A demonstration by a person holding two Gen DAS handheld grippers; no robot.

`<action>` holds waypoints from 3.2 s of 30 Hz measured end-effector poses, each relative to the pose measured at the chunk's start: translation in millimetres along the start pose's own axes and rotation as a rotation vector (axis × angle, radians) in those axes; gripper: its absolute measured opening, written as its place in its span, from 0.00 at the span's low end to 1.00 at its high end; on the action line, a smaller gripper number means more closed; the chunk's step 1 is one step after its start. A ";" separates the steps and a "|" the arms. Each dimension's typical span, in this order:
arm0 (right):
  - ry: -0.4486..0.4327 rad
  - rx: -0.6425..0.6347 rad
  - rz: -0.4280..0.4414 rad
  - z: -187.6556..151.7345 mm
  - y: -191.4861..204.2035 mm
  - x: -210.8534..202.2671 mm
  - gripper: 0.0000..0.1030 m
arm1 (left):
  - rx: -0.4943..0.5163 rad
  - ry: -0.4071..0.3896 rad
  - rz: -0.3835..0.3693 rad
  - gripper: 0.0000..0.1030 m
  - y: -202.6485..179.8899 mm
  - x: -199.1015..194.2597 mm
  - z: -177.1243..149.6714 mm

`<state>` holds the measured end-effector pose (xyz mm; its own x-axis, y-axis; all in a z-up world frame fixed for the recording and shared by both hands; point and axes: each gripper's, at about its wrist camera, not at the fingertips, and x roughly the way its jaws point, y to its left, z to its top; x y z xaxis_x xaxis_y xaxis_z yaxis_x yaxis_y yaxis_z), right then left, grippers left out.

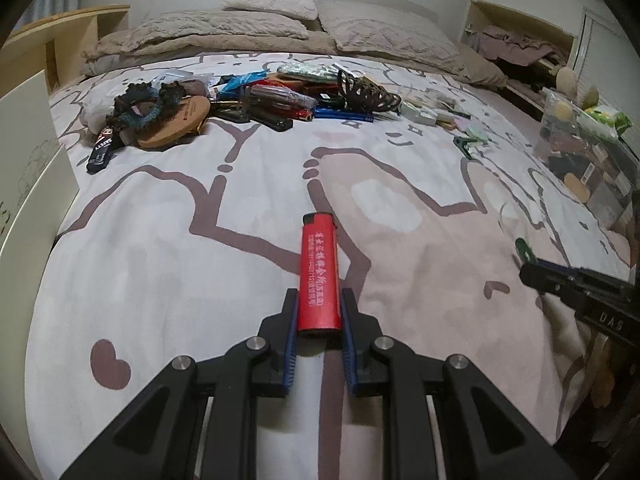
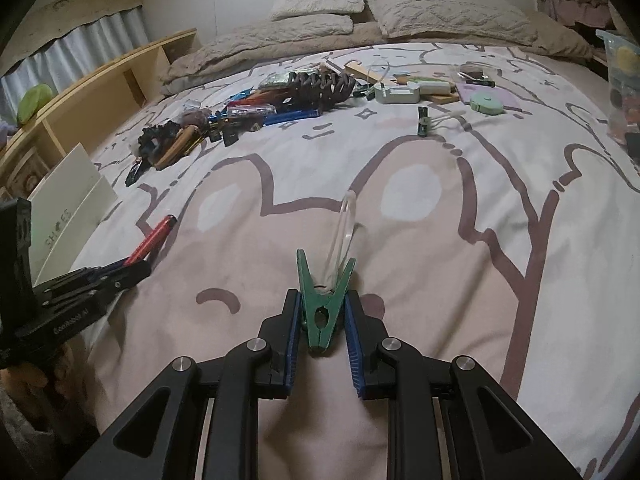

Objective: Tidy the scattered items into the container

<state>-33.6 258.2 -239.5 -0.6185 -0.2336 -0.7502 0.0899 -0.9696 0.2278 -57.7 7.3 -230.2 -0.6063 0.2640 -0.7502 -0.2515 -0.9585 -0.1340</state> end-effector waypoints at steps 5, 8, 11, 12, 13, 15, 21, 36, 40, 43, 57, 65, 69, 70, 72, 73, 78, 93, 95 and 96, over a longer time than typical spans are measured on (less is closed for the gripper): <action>-0.013 0.001 -0.020 -1.6 2.9 2.5 0.22 | 0.004 -0.003 0.022 0.25 -5.1 1.7 0.7; -0.013 -0.001 -0.028 -1.3 4.0 3.5 0.22 | -0.001 0.004 0.006 0.38 -5.9 3.4 3.0; -0.011 -0.007 -0.037 -0.3 4.9 5.2 0.22 | -0.001 0.010 0.012 0.46 -8.5 7.6 7.1; -0.011 -0.005 -0.037 0.4 4.7 6.0 0.23 | -0.005 0.010 0.018 0.46 -9.0 9.3 9.1; -0.011 0.000 -0.035 1.3 4.2 6.9 0.24 | -0.010 0.009 0.022 0.46 -9.2 11.6 11.4; -0.008 0.012 -0.024 4.0 3.0 8.8 0.28 | -0.024 0.012 0.024 0.46 -8.3 16.0 15.9; -0.002 -0.023 -0.029 9.3 12.1 15.7 0.47 | -0.051 0.025 0.019 0.46 -4.9 27.1 26.7; -0.040 0.016 -0.036 6.5 7.0 12.1 0.31 | -0.043 0.028 0.012 0.32 -3.8 34.4 31.3; -0.042 0.023 -0.027 6.0 5.0 10.6 0.29 | -0.030 0.031 0.010 0.20 -5.6 32.0 30.3; -0.042 0.009 -0.037 5.7 7.3 10.2 0.29 | -0.014 0.030 0.010 0.19 -8.6 29.4 27.9; -0.074 -0.003 -0.034 9.3 13.6 -9.6 0.28 | -0.003 0.005 -0.013 0.19 -19.6 9.0 26.3; -0.084 -0.029 -0.034 9.0 24.1 -16.0 0.28 | -0.011 -0.031 -0.021 0.19 -19.3 -11.4 24.0; -0.041 -0.060 -0.039 7.5 30.6 -6.3 0.28 | -0.016 -0.037 -0.018 0.19 -17.4 -15.9 21.7; -0.024 -0.067 -0.042 7.3 31.7 -2.1 0.28 | -0.017 -0.036 -0.018 0.19 -17.2 -16.1 21.2; 0.013 -0.078 -0.062 6.4 33.5 8.6 0.28 | -0.018 -0.035 -0.017 0.19 -16.9 -16.6 20.2; 0.022 -0.079 -0.072 6.0 33.4 12.0 0.28 | -0.018 -0.035 -0.017 0.19 -16.9 -17.0 19.7; 0.024 -0.093 -0.111 8.4 35.9 20.4 0.28 | -0.018 -0.037 -0.016 0.19 -16.4 -18.0 18.5; -0.068 -0.058 -0.059 17.5 31.7 -5.4 0.28 | -0.024 -0.076 -0.008 0.19 -15.6 -34.7 23.1; -0.085 -0.061 -0.054 21.4 34.2 -12.3 0.28 | -0.027 -0.085 -0.007 0.19 -15.6 -38.5 25.8; -0.095 -0.064 -0.049 23.8 36.0 -16.1 0.28 | -0.028 -0.087 -0.007 0.19 -16.1 -39.4 27.4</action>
<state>-39.0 228.8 -204.4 -0.6941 -0.1810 -0.6967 0.1055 -0.9830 0.1503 -50.5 15.3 -180.8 -0.6681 0.2776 -0.6903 -0.2356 -0.9590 -0.1576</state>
